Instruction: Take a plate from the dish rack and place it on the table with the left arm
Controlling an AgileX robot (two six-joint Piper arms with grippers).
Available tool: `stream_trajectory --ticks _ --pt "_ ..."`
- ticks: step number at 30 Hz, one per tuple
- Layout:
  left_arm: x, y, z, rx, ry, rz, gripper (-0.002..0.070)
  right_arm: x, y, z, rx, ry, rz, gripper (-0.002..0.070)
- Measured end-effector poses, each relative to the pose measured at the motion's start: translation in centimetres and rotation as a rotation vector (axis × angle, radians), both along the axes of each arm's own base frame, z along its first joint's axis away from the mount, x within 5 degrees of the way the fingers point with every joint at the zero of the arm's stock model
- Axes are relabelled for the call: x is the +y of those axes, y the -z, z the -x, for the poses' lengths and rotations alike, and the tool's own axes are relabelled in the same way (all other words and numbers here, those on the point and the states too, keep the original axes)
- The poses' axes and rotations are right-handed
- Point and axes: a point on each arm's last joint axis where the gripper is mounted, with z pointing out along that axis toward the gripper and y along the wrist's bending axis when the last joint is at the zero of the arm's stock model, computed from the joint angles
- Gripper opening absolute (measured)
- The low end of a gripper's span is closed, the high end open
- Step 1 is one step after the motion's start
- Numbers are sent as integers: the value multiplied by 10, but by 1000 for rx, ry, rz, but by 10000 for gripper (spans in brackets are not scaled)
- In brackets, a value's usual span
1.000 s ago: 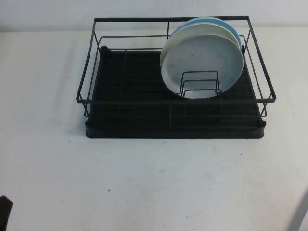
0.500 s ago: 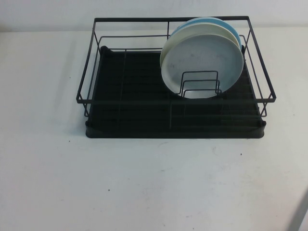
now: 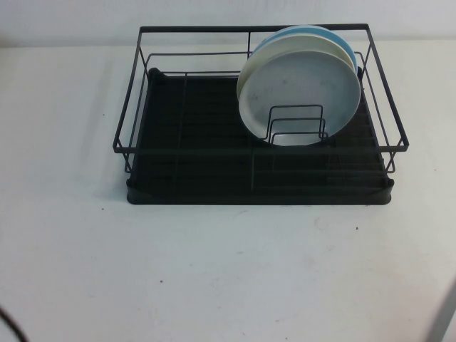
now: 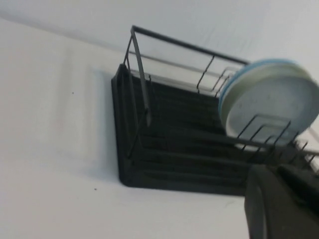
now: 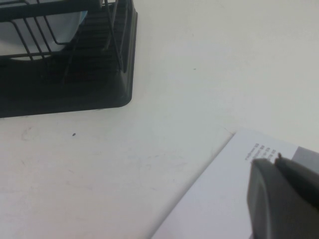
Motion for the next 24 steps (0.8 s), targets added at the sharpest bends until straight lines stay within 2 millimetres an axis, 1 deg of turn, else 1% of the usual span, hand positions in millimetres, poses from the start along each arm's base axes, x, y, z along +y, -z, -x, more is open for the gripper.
stream_trajectory --ticks 2,3,5,6,8,12,14,16,20,24 --pt "-5 -32 -16 55 62 -170 -3 0 0 0 0 0 0 -18" --pt "-8 -44 -24 67 94 -243 -3 0 0 0 0 0 0 -18" --pt "-15 -74 -46 97 166 -353 -3 0 0 0 0 0 0 -18" --pt "-19 -83 -60 116 200 -381 -3 0 0 0 0 0 0 -18" --pt "-30 -110 -85 107 289 -431 -3 0 0 0 0 0 0 -18" --pt "-51 -145 -132 54 483 -523 -3 0 0 0 0 0 0 -18" --pt "-61 -150 -159 58 565 -562 -3 0 0 0 0 0 0 -18" --pt "-68 -148 -183 83 617 -581 -3 0 0 0 0 0 0 -18" --pt "-82 -131 -235 153 689 -566 -3 0 0 0 0 0 0 -18" --pt "-108 -118 -268 147 748 -568 -3 0 0 0 0 0 0 -18"
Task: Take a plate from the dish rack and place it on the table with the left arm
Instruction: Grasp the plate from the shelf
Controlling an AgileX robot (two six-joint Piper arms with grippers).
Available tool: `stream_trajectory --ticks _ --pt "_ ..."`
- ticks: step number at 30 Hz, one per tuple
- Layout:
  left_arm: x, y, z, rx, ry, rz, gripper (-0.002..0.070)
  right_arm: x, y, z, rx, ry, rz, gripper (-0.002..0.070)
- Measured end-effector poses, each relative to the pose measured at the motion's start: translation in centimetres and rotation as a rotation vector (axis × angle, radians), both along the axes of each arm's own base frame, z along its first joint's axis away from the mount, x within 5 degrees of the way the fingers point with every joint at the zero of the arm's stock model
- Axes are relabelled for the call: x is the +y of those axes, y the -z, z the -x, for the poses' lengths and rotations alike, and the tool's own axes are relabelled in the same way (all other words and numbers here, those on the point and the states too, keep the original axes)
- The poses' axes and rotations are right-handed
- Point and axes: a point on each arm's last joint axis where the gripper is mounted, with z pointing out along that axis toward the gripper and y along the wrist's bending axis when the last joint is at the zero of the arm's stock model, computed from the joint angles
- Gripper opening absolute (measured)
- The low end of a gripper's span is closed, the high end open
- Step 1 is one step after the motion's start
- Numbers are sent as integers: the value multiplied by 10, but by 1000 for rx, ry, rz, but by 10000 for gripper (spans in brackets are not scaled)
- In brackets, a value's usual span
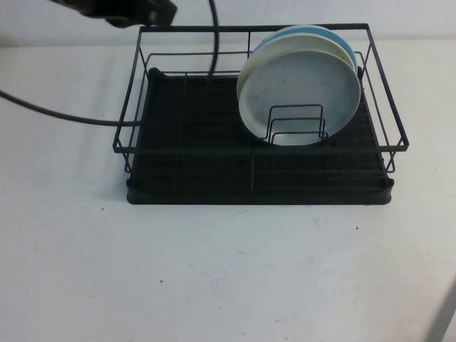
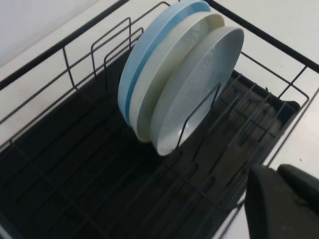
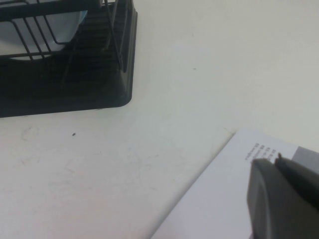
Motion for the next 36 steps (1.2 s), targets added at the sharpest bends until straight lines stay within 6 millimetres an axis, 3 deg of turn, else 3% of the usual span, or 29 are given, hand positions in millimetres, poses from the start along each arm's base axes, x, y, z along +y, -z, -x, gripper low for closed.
stream_trajectory --ticks 3,6,9,13,15,21,28,36 --pt "-26 13 -20 -35 31 -29 1 0 0 0 0 0 0 -18" --pt "-51 25 -32 -85 54 -78 50 0 0 0 0 0 0 -18" --pt "-77 39 -41 -131 101 -115 174 0 0 0 0 0 0 -18" --pt "-106 60 -45 -139 159 -146 400 0 0 0 0 0 0 -18" --pt "-118 72 -46 -144 182 -182 440 0 0 0 0 0 0 -18" --pt "-148 95 -47 -215 217 -259 446 0 0 0 0 0 0 -18" --pt "-155 97 -58 -296 166 -204 444 0 0 0 0 0 0 -18" --pt "-164 123 -73 -300 142 -198 434 0 0 0 0 0 0 -18"
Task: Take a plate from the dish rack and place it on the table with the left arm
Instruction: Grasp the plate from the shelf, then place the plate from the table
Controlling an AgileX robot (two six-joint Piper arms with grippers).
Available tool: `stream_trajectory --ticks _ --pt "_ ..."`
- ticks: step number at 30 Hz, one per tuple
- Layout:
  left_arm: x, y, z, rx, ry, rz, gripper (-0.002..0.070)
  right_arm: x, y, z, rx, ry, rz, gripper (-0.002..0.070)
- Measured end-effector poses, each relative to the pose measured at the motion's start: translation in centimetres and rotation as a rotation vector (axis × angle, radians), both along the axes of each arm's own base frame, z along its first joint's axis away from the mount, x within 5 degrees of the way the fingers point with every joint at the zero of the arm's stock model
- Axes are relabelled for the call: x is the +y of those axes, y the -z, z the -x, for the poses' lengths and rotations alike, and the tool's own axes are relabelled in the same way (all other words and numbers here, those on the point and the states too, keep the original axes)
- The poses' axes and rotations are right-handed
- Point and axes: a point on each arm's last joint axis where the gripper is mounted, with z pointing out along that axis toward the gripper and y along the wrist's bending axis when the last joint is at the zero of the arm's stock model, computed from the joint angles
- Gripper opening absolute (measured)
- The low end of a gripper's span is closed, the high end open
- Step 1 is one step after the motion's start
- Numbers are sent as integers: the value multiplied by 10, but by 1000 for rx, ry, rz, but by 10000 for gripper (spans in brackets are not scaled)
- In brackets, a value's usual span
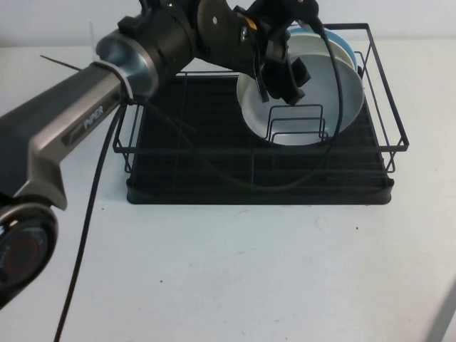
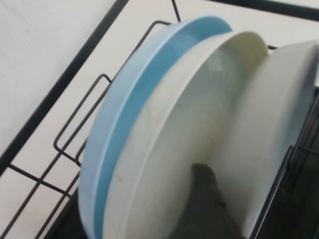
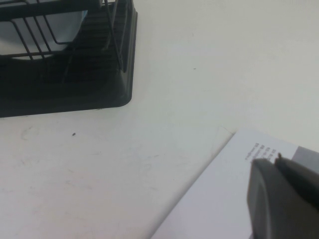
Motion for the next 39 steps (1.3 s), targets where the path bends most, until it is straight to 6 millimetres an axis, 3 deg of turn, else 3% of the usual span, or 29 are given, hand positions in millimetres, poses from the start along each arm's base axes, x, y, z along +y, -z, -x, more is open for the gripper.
stream_trajectory --ticks 7,12,14,18,23,26,29,33,35,39 --pt "-5 19 -12 -18 -25 19 369 0 0 0 0 0 0 -18" --pt "-6 20 -16 -43 -39 37 332 0 0 0 0 0 0 -18" --pt "-6 19 -16 -44 -39 38 280 0 0 0 0 0 0 -18" --pt "-5 19 -17 -63 -39 33 93 0 0 0 0 0 0 -18" --pt "0 14 -18 -94 -35 0 70 0 0 0 0 0 0 -18" --pt "5 -6 -11 -124 -26 -12 69 0 0 0 0 0 0 -18" --pt "17 -47 6 -117 -48 30 69 0 0 0 0 0 0 -18" --pt "42 -111 47 -10 -119 145 54 0 0 0 0 0 0 -18" --pt "54 -132 67 32 -133 165 54 0 0 0 0 0 0 -18" --pt "76 -152 99 156 -142 129 54 0 0 0 0 0 0 -18"
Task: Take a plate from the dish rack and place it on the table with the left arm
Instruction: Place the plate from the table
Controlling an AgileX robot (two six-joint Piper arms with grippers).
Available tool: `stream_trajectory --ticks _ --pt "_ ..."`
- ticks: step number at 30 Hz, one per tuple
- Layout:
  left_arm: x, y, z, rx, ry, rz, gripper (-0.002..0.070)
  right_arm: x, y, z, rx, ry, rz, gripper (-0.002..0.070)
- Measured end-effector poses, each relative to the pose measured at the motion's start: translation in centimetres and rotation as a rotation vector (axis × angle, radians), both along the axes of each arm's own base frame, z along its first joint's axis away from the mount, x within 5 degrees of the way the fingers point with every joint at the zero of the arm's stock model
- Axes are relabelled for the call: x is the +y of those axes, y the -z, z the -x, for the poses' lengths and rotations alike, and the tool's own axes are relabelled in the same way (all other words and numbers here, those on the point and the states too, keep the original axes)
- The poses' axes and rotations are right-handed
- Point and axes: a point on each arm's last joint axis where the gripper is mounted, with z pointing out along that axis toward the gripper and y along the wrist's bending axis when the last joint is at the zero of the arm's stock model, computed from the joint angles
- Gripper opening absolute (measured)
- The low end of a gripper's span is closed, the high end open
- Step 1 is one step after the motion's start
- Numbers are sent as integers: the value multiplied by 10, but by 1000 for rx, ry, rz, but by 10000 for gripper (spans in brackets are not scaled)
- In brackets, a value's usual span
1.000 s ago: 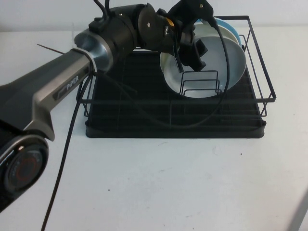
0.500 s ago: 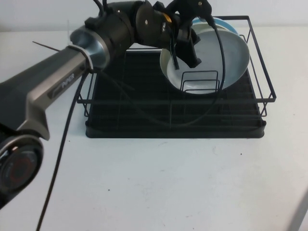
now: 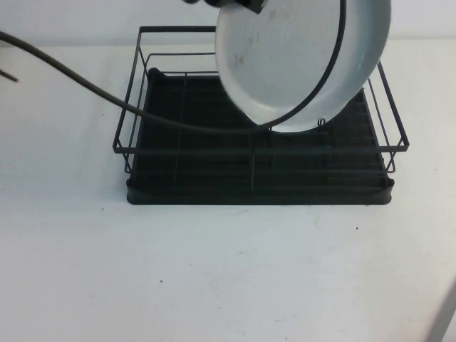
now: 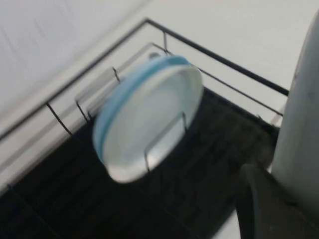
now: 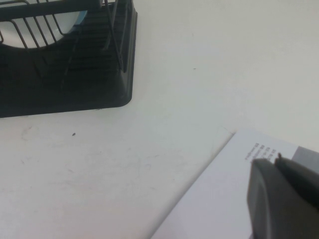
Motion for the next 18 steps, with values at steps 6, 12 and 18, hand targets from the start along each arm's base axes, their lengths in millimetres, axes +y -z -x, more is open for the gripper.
stream_trajectory --ticks 6,12,18 --pt "22 19 12 287 42 40 53 0 0 0 0 0 0 -18" --pt "31 81 32 614 133 189 53 0 0 0 0 0 0 -18" --pt "41 178 53 814 -1 231 53 0 0 0 0 0 0 -18"
